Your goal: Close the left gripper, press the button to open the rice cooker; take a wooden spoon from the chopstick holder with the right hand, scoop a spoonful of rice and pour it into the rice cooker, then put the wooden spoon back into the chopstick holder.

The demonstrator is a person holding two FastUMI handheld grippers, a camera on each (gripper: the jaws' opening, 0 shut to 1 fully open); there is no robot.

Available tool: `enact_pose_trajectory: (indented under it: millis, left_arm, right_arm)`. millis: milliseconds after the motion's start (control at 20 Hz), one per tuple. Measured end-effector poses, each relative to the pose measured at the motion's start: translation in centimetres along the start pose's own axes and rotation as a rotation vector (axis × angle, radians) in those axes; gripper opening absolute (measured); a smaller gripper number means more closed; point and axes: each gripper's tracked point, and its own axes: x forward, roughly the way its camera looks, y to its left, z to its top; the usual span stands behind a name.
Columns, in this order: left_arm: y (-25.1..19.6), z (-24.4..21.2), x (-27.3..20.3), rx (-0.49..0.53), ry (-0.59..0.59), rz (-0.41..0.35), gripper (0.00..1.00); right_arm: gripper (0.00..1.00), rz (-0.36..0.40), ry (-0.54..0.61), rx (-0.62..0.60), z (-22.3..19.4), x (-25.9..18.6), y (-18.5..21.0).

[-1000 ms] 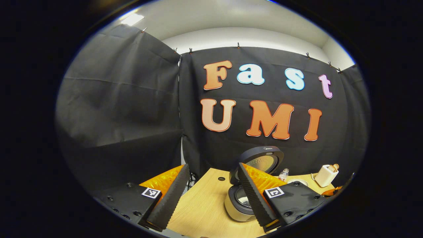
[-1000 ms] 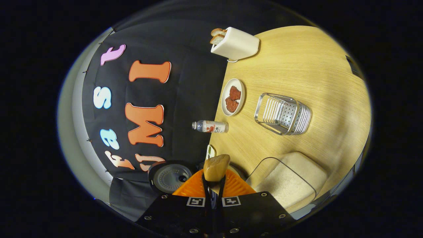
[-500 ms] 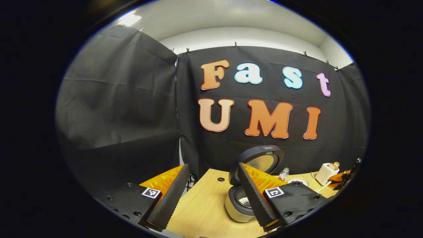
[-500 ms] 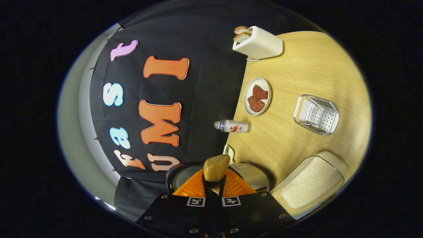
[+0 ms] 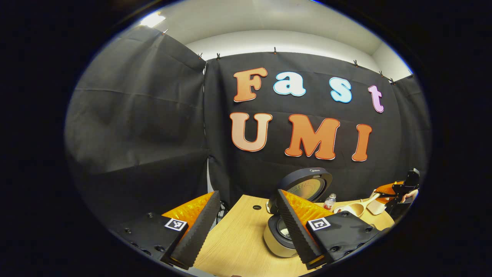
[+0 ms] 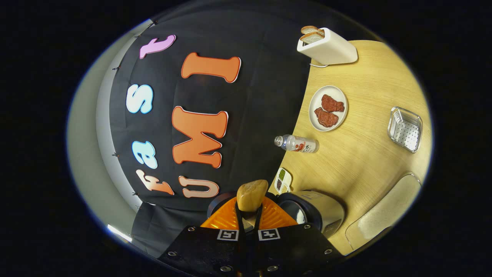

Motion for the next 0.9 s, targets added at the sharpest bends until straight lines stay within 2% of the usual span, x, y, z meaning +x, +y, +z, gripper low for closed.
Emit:
enact_pose_trajectory:
  millis: [400,450,600,700,800,900]
  left_arm:
    - [0.8,0.7,0.7,0.013,-0.009,-0.037,0.98]
    - [1.1,0.7,0.7,0.013,-0.009,-0.037,0.96]
    - [1.9,0.6,0.6,0.006,-0.001,-0.04,0.98]
    - [2.3,0.4,0.9,0.002,0.005,-0.041,0.96]
    - [2.8,0.3,0.6,0.003,0.009,-0.039,1.0]
    - [3.2,0.4,0.7,0.004,0.01,-0.04,0.99]
  right_arm:
    - [0.04,-0.012,-0.013,-0.118,-2.0,5.4,2.5]
    - [0.04,-0.017,-0.017,-0.141,-2.3,5.9,2.5]
    - [0.04,-0.04,-0.023,-0.199,-3.1,6.9,2.2]
    - [0.05,-0.051,-0.033,-0.246,-3.7,7.5,1.9]
    - [0.05,-0.06,-0.042,-0.287,-3.6,7.7,2.3]
    - [0.04,-0.067,-0.047,-0.32,-3.8,8.2,2.4]
